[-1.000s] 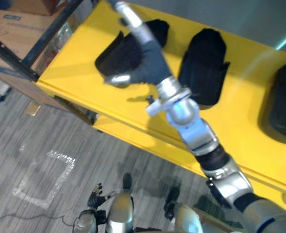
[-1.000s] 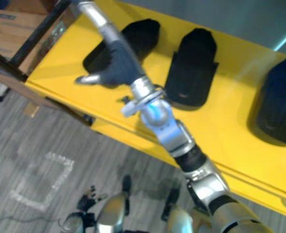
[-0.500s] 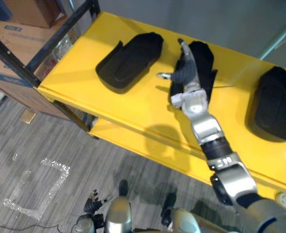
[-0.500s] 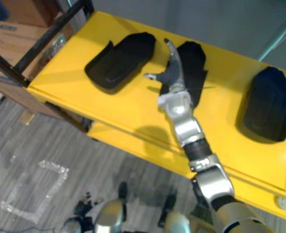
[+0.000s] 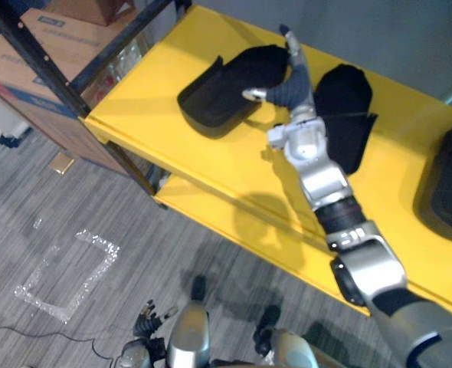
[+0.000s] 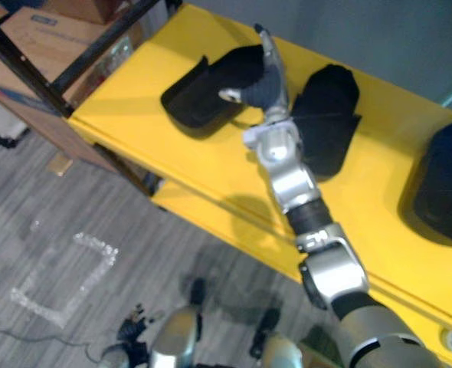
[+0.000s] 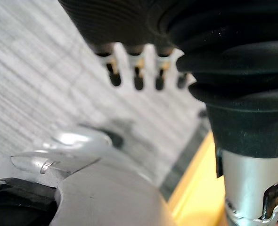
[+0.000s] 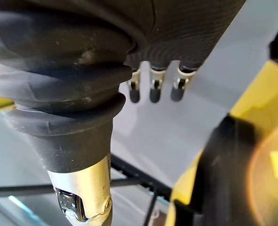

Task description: Walk over and take plastic housings, then place them on the shelf

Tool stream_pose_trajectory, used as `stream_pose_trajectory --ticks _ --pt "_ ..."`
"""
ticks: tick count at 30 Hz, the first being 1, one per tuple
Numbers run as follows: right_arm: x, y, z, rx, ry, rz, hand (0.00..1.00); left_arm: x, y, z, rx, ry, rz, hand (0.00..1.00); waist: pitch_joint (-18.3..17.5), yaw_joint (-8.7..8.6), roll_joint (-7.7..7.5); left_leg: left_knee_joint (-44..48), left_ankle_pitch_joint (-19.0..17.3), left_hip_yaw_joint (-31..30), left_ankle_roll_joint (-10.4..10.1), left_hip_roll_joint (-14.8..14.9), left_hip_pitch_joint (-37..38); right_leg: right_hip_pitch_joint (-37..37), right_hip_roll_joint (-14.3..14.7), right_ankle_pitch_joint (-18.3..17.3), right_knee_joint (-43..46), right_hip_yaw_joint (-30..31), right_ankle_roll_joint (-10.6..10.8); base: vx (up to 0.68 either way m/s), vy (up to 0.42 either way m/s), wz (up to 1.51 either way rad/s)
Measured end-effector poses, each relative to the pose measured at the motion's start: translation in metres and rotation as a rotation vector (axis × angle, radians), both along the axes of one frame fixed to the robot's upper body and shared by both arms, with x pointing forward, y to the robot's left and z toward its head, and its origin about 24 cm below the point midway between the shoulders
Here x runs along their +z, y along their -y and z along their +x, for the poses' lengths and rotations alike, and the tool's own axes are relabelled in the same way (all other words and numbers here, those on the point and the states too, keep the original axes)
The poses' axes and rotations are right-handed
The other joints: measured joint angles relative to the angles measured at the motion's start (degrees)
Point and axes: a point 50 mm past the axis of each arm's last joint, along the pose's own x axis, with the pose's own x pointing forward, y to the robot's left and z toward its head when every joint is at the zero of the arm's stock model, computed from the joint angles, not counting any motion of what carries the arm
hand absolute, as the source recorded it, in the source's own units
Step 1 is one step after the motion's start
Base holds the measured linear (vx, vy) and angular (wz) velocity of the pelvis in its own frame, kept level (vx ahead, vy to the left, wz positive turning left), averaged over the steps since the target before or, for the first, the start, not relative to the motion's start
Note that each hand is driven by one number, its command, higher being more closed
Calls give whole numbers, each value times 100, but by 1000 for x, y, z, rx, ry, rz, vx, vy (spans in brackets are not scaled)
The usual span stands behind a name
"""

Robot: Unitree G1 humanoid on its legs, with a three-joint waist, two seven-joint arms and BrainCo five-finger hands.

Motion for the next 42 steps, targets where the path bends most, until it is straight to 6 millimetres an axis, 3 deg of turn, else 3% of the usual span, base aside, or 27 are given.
stream_pose_trajectory --ticks 4,6,12,18,29,42 --pt "-6 2 9 -84 -101 -46 0 1 2 2 -2 8 -6 0 67 6 81 26 -2 -10 4 -1 -4 -64 -68 -94 191 4 6 0 -3 2" --pt "-20 13 18 -168 -190 -66 0 3 4 5 -7 21 -10 0 160 10 160 97 -22 -7 28 -1 -57 -111 -83 -104 238 11 6 -17 2 -1" --pt "-32 29 25 -237 -261 -67 0 4 6 8 10 29 -32 0 309 36 182 192 -27 1 35 9 -235 -294 -94 -105 319 37 1 -5 1 0" --pt "-16 47 29 -308 -235 -30 0 6 9 14 8 45 -44 0 389 128 306 395 -76 -16 81 -3 -469 -466 -127 -107 422 41 -3 -14 6 0" --pt "-13 45 30 -176 -217 8 0 6 11 14 1 45 -48 0 400 147 329 493 -84 -20 94 -6 -627 -655 -170 -159 603 47 -33 -7 3 0" --pt "-16 33 29 -143 -203 -162 0 7 13 15 -13 47 -48 0 429 177 384 486 -74 -165 78 -9 -609 -663 -219 -395 903 -71 -59 10 -10 5"
